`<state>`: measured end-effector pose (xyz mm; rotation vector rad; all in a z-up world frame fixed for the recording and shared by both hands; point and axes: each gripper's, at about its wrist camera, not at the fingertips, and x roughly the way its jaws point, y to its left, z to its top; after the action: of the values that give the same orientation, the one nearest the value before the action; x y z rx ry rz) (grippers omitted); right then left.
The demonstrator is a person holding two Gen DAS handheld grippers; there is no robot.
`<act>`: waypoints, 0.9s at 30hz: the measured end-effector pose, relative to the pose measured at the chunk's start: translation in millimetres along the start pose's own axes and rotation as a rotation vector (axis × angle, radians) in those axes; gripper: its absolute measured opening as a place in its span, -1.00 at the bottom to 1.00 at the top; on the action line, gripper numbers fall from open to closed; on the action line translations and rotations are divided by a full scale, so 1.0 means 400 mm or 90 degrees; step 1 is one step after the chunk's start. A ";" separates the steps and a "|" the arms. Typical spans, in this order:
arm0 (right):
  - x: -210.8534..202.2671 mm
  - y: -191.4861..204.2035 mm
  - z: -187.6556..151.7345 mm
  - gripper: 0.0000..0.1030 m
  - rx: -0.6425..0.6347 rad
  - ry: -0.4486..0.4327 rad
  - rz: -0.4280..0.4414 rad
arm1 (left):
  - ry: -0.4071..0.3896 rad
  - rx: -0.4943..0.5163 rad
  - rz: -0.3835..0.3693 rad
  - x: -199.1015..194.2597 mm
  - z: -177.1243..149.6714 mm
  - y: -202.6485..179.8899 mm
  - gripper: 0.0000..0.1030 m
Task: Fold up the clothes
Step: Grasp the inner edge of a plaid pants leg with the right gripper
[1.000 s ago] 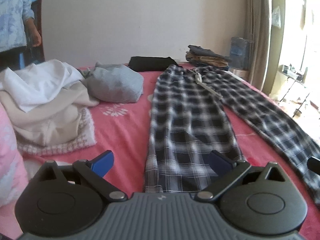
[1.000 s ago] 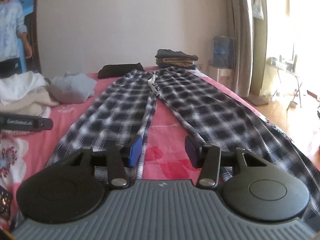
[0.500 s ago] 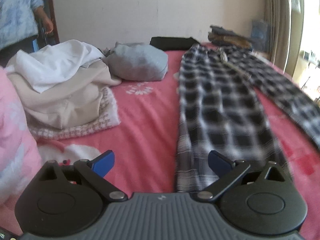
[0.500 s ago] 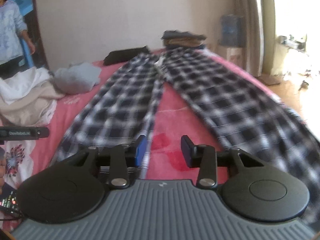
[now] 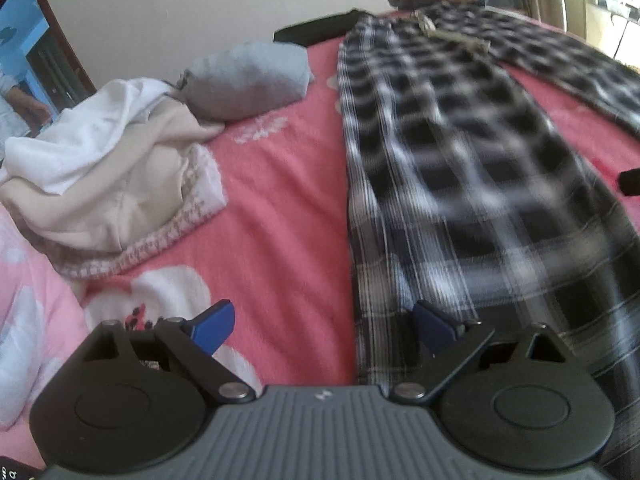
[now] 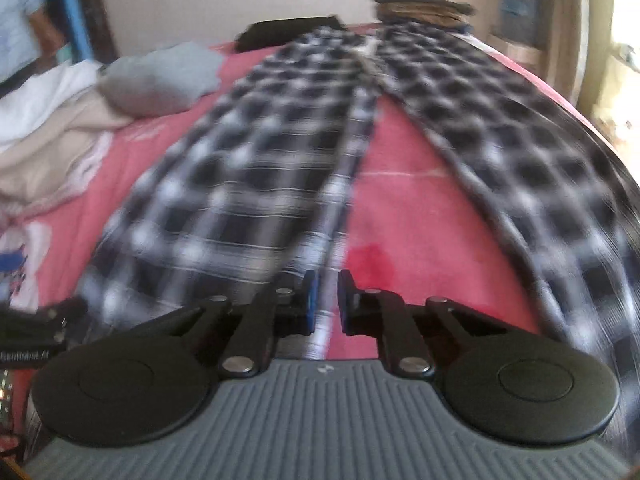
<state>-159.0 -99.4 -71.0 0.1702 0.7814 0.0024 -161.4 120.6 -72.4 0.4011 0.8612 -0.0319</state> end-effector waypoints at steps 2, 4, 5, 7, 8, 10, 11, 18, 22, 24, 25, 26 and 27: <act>-0.002 -0.032 -0.011 -0.77 0.041 0.013 0.012 | 0.010 0.000 0.003 0.008 -0.005 0.000 0.88; 0.000 -0.056 -0.024 -0.77 0.092 0.029 0.036 | 0.013 -0.001 0.005 0.007 -0.006 0.001 0.88; 0.003 -0.062 -0.029 -0.77 0.110 0.037 0.050 | 0.013 0.001 0.006 0.007 -0.006 0.001 0.88; 0.007 -0.065 -0.036 -0.76 0.134 0.042 0.065 | 0.014 0.002 0.008 0.007 -0.006 0.001 0.88; 0.006 -0.067 -0.036 -0.76 0.142 0.043 0.071 | 0.015 0.001 0.009 0.007 -0.006 0.002 0.88; 0.003 -0.070 -0.036 -0.75 0.158 0.043 0.082 | 0.016 0.000 0.011 0.008 -0.007 0.003 0.88; 0.002 -0.072 -0.036 -0.75 0.166 0.043 0.087 | 0.016 0.001 0.012 0.008 -0.007 0.003 0.88; 0.018 -0.078 -0.045 -0.49 0.174 0.041 0.077 | 0.020 0.005 0.014 0.010 -0.009 0.001 0.88; 0.029 -0.081 -0.050 -0.73 0.175 0.040 0.068 | 0.021 0.005 0.015 0.012 -0.011 0.002 0.88; 0.024 -0.083 -0.051 -0.96 0.176 0.036 0.055 | 0.021 0.006 0.017 0.011 -0.011 0.001 0.88; 0.019 -0.085 -0.050 -1.00 0.176 0.033 0.046 | 0.020 0.007 0.017 0.011 -0.012 0.001 0.88; 0.014 -0.087 -0.050 -1.00 0.176 0.030 0.037 | 0.020 0.008 0.018 0.012 -0.012 0.001 0.88; 0.009 -0.088 -0.050 -1.00 0.177 0.027 0.027 | 0.020 0.009 0.019 0.013 -0.012 0.001 0.88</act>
<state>-172.6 -131.0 -92.8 0.4516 0.8190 -0.0620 -161.6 123.3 -78.9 0.4281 0.8865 -0.0043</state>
